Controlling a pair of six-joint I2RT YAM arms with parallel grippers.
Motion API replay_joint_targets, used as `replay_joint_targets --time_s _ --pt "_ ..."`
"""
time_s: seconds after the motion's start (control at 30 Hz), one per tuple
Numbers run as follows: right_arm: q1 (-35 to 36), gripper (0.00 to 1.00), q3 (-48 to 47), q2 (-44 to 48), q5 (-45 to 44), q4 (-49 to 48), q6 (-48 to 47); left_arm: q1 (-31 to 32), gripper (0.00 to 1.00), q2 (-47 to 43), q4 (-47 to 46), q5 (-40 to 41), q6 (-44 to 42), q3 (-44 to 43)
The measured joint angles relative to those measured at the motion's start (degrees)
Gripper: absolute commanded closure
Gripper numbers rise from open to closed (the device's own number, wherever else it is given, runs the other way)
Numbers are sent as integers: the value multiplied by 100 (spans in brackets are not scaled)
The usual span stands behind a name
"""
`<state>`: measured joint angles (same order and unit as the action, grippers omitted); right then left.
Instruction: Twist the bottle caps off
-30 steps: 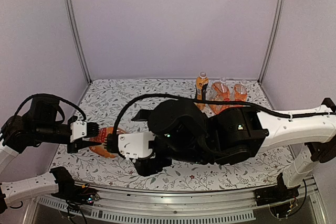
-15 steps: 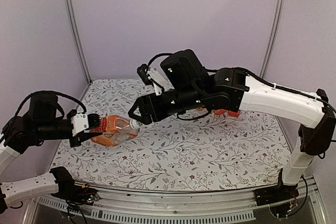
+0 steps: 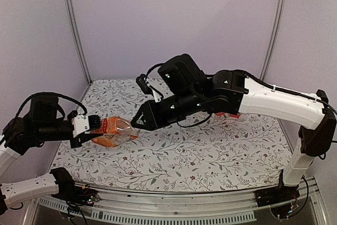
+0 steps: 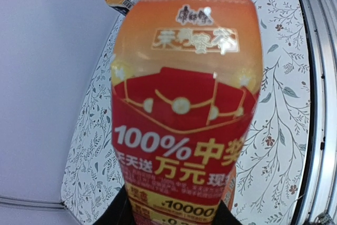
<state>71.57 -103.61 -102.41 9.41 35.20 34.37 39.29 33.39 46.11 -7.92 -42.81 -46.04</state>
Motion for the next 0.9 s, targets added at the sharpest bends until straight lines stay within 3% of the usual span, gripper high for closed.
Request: replay_joint_targets --time_s 0.03,0.33,0.67,0.9 --pt "0 100 0 0 0 13 28 0 100 0 0 -2 -4 2" --pt "138 100 -140 -2 -92 280 -599 0 100 -2 15 -133 -76 4" --pt "1742 100 -186 4 -2330 793 -4562 9 100 -39 1246 -1639 -610 -133" --pt "2341 100 223 -11 -4009 341 -7261 7 100 -20 1537 -1849 -728 -170"
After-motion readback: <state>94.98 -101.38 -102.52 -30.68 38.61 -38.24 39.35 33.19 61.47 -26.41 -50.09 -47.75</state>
